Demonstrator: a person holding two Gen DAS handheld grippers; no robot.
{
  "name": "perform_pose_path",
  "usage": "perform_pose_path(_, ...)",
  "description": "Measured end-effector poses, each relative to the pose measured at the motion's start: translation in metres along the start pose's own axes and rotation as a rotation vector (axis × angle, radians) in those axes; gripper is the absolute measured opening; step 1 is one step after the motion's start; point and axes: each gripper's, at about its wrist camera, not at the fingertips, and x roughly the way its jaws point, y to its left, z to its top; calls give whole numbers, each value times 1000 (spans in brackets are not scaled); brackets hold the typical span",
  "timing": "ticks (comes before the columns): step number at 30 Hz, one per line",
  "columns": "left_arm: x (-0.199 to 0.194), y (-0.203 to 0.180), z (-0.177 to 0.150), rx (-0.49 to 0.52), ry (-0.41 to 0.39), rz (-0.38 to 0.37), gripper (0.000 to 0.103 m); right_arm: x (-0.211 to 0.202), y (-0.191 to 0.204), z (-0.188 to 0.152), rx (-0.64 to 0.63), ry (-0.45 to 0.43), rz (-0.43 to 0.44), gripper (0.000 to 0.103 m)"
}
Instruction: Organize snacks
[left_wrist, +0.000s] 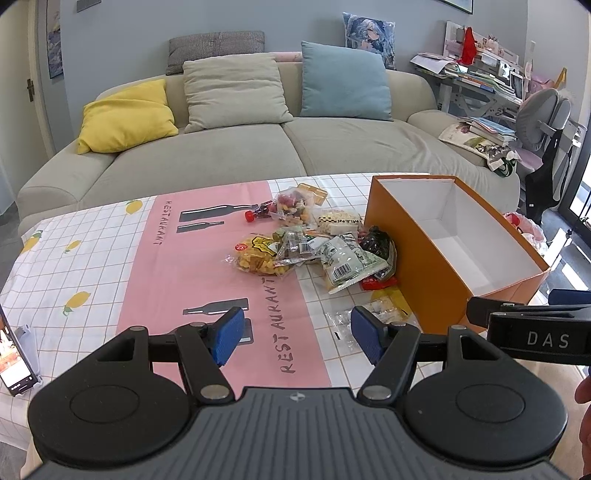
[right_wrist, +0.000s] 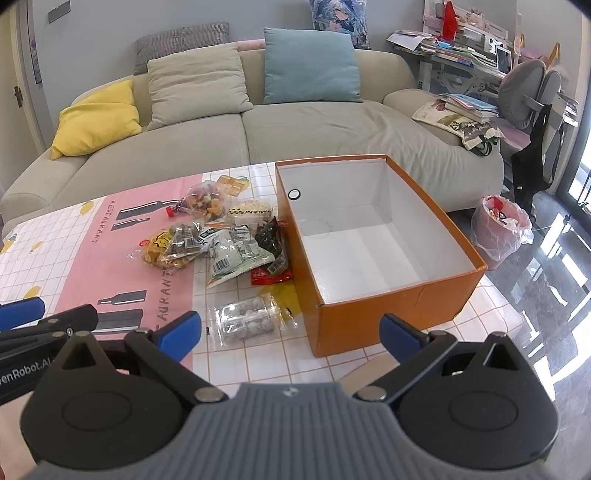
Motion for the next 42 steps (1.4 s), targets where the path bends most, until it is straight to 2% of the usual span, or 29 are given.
perform_pose_path(19, 3, 3, -3, -5, 12, -2, 78, 3, 3, 4, -3, -4, 10, 100)
perform_pose_path(23, 9, 10, -4, -43, 46, -33, 66, 4, 5, 3, -22, -14, 12, 100)
perform_pose_path(24, 11, 12, -5, -53, 57, -34, 60, 4, 5, 1, -29, -28, 24, 100)
perform_pose_path(26, 16, 16, -6, -75, 79, -39, 55, 5, 5, -2, -53, -57, 46, 99)
perform_pose_path(28, 23, 21, -8, -104, 105, -53, 50, 9, 7, -6, -70, -77, 61, 86)
perform_pose_path(30, 30, 26, -9, -133, 131, -69, 41, 16, 11, -7, -105, -57, 56, 69)
perform_pose_path(31, 33, 28, -9, -142, 140, -74, 40, 21, 12, -7, -119, -37, 60, 67)
perform_pose_path(33, 41, 31, -7, -150, 162, -81, 39, 30, 16, -8, -106, -12, 113, 55)
perform_pose_path(35, 49, 34, -3, -149, 177, -90, 39, 39, 21, -8, -103, 13, 158, 52)
perform_pose_path(39, 67, 33, 7, -133, 169, -91, 62, 60, 33, 0, -139, -14, 177, 52)
perform_pose_path(42, 86, 37, 19, -151, 176, -99, 62, 83, 40, 9, -162, -6, 175, 53)
